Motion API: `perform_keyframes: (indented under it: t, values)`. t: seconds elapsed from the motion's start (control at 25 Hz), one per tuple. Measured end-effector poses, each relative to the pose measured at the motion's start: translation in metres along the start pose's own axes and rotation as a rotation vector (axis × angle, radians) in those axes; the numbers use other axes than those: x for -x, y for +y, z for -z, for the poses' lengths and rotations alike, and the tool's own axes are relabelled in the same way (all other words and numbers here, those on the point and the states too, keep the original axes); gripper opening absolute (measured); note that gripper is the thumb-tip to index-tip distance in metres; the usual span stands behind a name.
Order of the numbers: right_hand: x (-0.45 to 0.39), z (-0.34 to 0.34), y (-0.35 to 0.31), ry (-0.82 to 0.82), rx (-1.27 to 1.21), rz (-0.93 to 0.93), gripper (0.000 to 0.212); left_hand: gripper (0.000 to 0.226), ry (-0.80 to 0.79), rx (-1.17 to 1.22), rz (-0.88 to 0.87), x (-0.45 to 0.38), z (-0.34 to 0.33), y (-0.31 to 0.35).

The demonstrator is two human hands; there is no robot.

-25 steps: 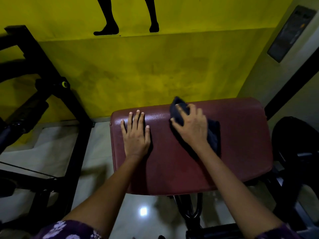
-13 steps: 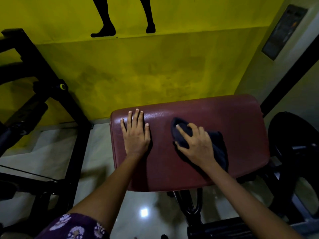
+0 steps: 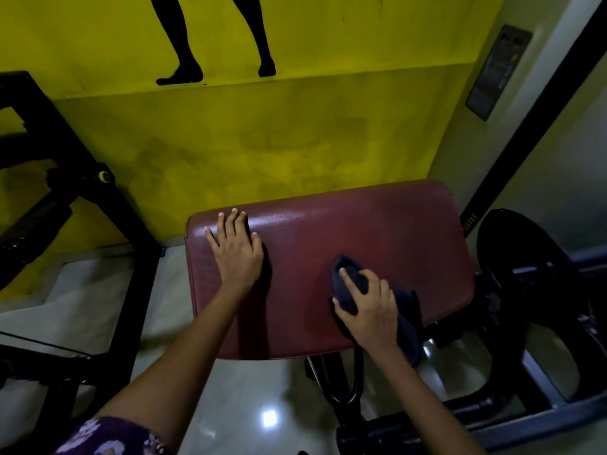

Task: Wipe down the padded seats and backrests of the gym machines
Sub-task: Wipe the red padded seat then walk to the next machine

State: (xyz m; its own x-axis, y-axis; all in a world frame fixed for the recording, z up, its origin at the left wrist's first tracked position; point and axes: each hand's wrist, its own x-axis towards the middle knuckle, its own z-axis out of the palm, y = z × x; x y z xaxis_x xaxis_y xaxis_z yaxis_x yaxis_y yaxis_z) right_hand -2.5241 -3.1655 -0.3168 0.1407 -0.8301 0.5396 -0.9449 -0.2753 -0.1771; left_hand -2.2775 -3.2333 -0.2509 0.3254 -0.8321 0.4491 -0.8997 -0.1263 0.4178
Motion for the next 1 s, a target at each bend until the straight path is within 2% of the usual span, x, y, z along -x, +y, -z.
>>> perform_keyframes:
  t: [0.04,0.08,0.12,0.2,0.24,0.28,0.32,0.4,0.44,0.48,0.52,0.6,0.64,0.68,0.8,0.84,0.88,1.0]
  values:
    - [0.003,-0.002,-0.006,0.011,-0.006,-0.099,0.056,0.057,-0.012,0.034,0.042,-0.001,-0.002,0.011]
    - [0.008,-0.002,-0.012,0.003,-0.021,-0.099,0.057,0.058,-0.025,0.055,0.051,-0.001,-0.005,0.024]
    - [0.014,-0.002,-0.011,-0.028,-0.030,0.019,0.060,0.060,-0.041,0.061,0.026,0.003,-0.009,0.037]
    - [0.019,0.000,0.021,-0.053,0.011,0.415,0.067,0.062,-0.070,0.027,-0.061,0.012,-0.021,0.058]
    - [0.015,0.003,0.042,-0.050,0.026,0.507,0.067,0.063,-0.067,-0.007,-0.085,0.015,-0.027,0.063]
    - [0.010,0.006,0.059,-0.033,0.025,0.471,0.064,0.064,-0.054,-0.039,-0.092,0.017,-0.032,0.066]
    - [0.007,0.009,0.069,-0.008,0.007,0.320,0.060,0.064,-0.038,-0.062,-0.090,0.017,-0.036,0.067]
    - [0.003,0.010,0.063,0.041,-0.009,-0.098,0.055,0.064,-0.005,-0.090,-0.077,0.016,-0.040,0.067]
    - [0.003,0.007,0.052,0.049,0.003,-0.204,0.054,0.063,0.009,-0.097,-0.077,0.016,-0.041,0.067]
    - [0.003,0.006,0.043,0.038,0.002,-0.206,0.055,0.062,0.019,-0.097,-0.078,0.017,-0.042,0.067]
    - [0.001,0.007,0.041,0.016,-0.012,-0.088,0.055,0.062,0.025,-0.096,-0.080,0.018,-0.042,0.067]
    - [-0.012,0.007,0.059,0.006,0.001,0.270,0.055,0.061,0.026,-0.089,-0.073,0.018,-0.043,0.066]
    - [-0.025,0.009,0.073,0.013,0.010,0.345,0.054,0.061,0.023,-0.083,-0.065,0.019,-0.043,0.066]
    - [-0.039,0.010,0.083,0.030,0.016,0.297,0.052,0.061,0.022,-0.079,-0.060,0.019,-0.044,0.066]
    - [-0.074,0.009,0.072,0.111,-0.003,-0.250,0.052,0.060,0.032,-0.082,-0.048,0.020,-0.045,0.066]
    - [-0.083,0.008,0.058,0.125,-0.014,-0.319,0.053,0.060,0.038,-0.081,-0.047,0.020,-0.045,0.066]
    - [-0.089,0.007,0.045,0.122,-0.014,-0.274,0.054,0.060,0.042,-0.078,-0.047,0.020,-0.045,0.066]
    - [-0.107,0.003,0.047,0.086,0.011,0.219,0.053,0.059,0.052,-0.081,-0.054,0.019,-0.045,0.065]
